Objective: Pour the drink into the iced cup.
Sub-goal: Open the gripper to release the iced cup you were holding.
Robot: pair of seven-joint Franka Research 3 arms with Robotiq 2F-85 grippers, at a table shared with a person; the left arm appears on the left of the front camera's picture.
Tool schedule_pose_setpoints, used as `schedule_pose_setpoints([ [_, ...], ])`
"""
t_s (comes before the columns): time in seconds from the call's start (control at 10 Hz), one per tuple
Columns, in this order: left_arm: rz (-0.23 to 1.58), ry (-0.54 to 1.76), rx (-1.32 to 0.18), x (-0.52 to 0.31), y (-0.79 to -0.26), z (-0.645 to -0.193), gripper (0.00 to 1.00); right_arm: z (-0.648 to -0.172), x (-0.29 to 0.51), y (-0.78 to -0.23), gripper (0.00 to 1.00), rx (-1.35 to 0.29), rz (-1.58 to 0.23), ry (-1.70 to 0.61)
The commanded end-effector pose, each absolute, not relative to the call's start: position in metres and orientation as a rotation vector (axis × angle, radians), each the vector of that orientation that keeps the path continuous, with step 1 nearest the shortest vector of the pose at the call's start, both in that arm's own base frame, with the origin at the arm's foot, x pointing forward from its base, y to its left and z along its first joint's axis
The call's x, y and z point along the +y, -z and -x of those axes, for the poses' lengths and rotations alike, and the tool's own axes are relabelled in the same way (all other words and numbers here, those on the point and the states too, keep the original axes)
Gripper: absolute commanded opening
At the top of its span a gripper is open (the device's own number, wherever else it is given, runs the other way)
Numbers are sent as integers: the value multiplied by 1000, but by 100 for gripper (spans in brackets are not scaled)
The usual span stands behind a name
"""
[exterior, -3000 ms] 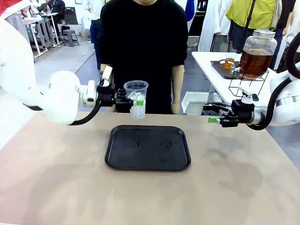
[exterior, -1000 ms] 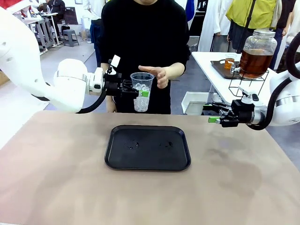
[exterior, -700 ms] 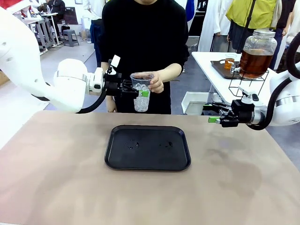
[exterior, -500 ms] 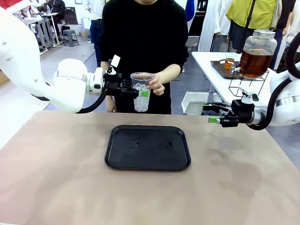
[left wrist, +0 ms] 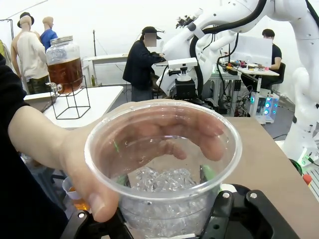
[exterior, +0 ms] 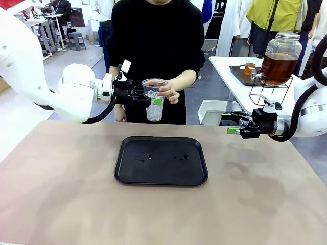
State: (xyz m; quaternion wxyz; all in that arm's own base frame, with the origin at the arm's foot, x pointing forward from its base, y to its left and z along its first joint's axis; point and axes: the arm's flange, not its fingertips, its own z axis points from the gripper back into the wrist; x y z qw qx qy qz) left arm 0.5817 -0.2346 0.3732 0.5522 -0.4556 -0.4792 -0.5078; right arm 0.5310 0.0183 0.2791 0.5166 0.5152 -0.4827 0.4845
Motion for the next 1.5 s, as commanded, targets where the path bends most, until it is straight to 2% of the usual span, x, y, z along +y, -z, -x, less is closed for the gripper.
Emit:
schedule_pose_setpoints([
  [0.0, 1091, 1192, -1152, -234, -377, -578, 72, -531, 18, -282, 100, -1165, -1239, -1167],
  [0.4, 1091, 1192, -1152, -234, -377, -578, 72, -531, 18, -282, 100, -1165, -1239, -1167],
  [0.5, 1078, 1200, -1136, -235, -374, -582, 92, -531, 18, -282, 100, -1165, -1239, -1167],
  [0.6, 1093, 1233, -1147, -232, -374, -581, 100, -531, 18, -282, 100, -1165, -1239, -1167],
  [1.0, 1110, 1226, -1177, -194, -354, -568, 100, -531, 18, -282, 100, -1165, -1239, -1167],
  [1.4, 1057, 1217, -1203, -132, -331, -533, 100, -531, 18, -282, 100, -1165, -1239, -1167],
])
